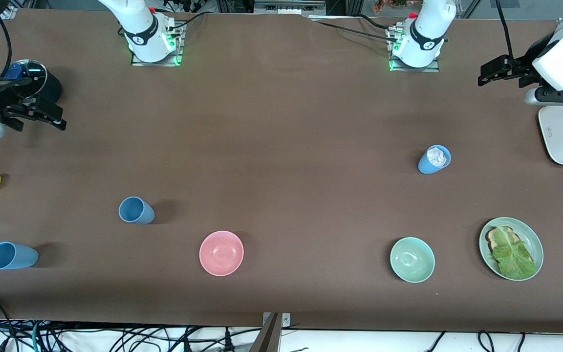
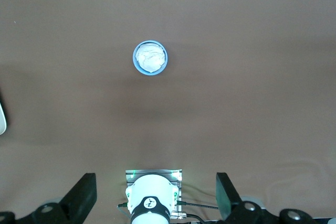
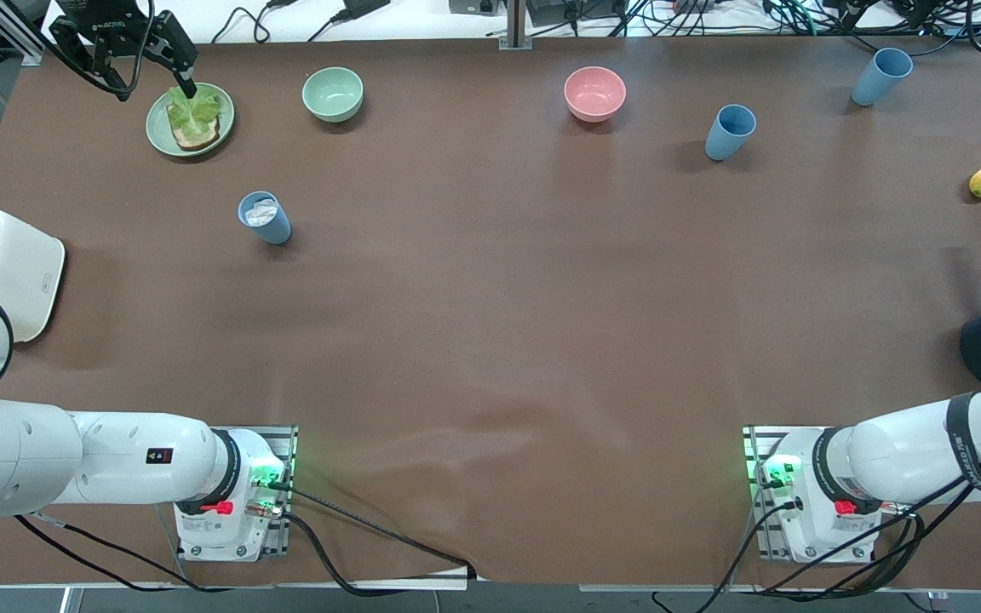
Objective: Stack blue cups with both arms
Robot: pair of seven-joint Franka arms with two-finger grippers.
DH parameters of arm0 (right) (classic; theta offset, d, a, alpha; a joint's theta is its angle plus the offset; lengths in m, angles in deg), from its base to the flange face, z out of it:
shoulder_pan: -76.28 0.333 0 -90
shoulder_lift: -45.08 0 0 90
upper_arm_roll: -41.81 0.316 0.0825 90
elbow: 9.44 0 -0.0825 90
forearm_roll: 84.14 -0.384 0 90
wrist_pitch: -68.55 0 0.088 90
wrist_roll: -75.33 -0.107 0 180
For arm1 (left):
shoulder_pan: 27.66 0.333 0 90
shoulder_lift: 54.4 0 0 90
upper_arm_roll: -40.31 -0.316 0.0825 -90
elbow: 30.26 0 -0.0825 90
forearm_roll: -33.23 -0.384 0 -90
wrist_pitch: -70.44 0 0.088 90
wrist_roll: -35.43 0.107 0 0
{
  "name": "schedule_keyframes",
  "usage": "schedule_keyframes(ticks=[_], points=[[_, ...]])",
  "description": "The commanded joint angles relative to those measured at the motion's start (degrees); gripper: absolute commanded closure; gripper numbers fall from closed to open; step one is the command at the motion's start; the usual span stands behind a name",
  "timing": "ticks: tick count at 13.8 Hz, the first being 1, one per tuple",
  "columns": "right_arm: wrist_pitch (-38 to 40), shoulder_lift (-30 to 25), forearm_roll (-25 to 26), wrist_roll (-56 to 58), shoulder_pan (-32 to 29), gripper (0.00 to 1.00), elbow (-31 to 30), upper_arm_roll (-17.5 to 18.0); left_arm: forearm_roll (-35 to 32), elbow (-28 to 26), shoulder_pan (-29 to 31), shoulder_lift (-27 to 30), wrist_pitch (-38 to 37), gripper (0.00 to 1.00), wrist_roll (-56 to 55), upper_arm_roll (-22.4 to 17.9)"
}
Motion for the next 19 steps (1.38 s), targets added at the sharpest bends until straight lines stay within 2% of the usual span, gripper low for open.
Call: schedule_keyframes(ticks=[1, 13, 18, 19], points=[[-0.4, -1.0, 0.8, -0.9, 0.0, 0.0, -1.1, -0.1, 1.1, 0.4, 0.1, -0.1, 0.2, 0.0, -0.3, -0.2], [0.0, -1.1, 0.3, -0.7, 0.0, 0.0, -0.6, -0.3, 1.2, 0.6, -0.2, -1.3, 0.8, 0.0, -0.3, -0.1], [0.0, -0.4, 0.2, -0.6, -0.4, 0.0, 1.5, -0.4, 1.2, 0.7, 0.0, -1.3, 2.6, 0.0, -0.3, -0.3], [0.0, -0.3, 0.2, -0.5, -0.4, 0.0, 1.5, -0.5, 1.0, 2.3, 0.0, -1.4, 2.7, 0.0, -0.3, -0.2]])
